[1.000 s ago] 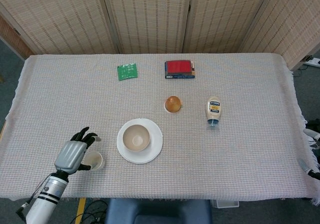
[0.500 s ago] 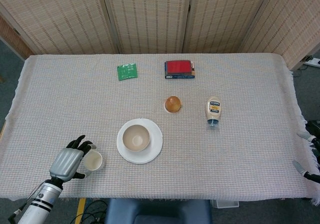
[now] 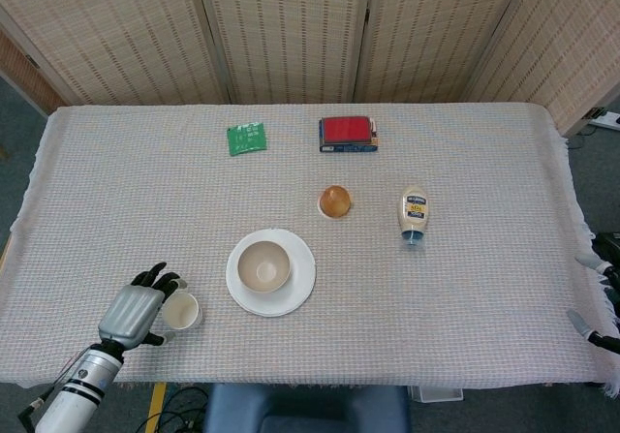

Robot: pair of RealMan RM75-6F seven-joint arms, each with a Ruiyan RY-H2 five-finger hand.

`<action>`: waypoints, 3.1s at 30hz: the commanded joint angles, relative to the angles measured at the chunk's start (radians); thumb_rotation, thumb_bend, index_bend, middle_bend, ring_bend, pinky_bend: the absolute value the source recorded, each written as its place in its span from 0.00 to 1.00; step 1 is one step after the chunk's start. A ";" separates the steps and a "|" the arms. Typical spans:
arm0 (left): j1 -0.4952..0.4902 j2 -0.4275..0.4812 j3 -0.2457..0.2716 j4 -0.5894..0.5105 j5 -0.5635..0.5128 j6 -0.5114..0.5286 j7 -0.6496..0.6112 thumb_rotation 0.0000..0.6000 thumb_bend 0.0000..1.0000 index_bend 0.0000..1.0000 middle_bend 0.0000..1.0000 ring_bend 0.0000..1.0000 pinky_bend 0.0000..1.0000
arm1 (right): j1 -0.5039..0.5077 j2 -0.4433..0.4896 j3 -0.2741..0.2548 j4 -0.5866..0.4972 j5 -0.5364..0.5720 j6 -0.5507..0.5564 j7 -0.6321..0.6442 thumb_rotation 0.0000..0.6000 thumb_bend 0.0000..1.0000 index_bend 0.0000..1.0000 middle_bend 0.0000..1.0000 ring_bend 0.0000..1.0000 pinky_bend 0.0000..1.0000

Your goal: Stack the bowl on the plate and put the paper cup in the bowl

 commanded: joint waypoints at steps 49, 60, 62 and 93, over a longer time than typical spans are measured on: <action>-0.046 -0.068 -0.009 0.093 -0.034 -0.032 -0.013 1.00 0.19 0.48 0.21 0.01 0.20 | 0.003 -0.002 -0.011 0.003 -0.015 0.003 -0.012 1.00 0.28 0.17 0.00 0.00 0.00; -0.083 0.048 -0.064 0.012 -0.129 -0.043 -0.013 1.00 0.18 0.48 0.21 0.01 0.20 | 0.005 -0.007 -0.006 -0.004 -0.005 -0.001 -0.027 1.00 0.28 0.17 0.00 0.00 0.00; -0.108 0.070 -0.085 0.002 -0.165 -0.060 -0.003 1.00 0.18 0.48 0.21 0.01 0.20 | 0.007 -0.007 -0.006 -0.003 -0.007 -0.001 -0.024 1.00 0.28 0.17 0.00 0.00 0.00; -0.432 -0.012 -0.215 0.058 -0.431 -0.243 0.023 1.00 0.19 0.48 0.21 0.01 0.20 | 0.001 -0.048 0.053 0.021 0.078 0.012 -0.039 1.00 0.28 0.17 0.00 0.00 0.00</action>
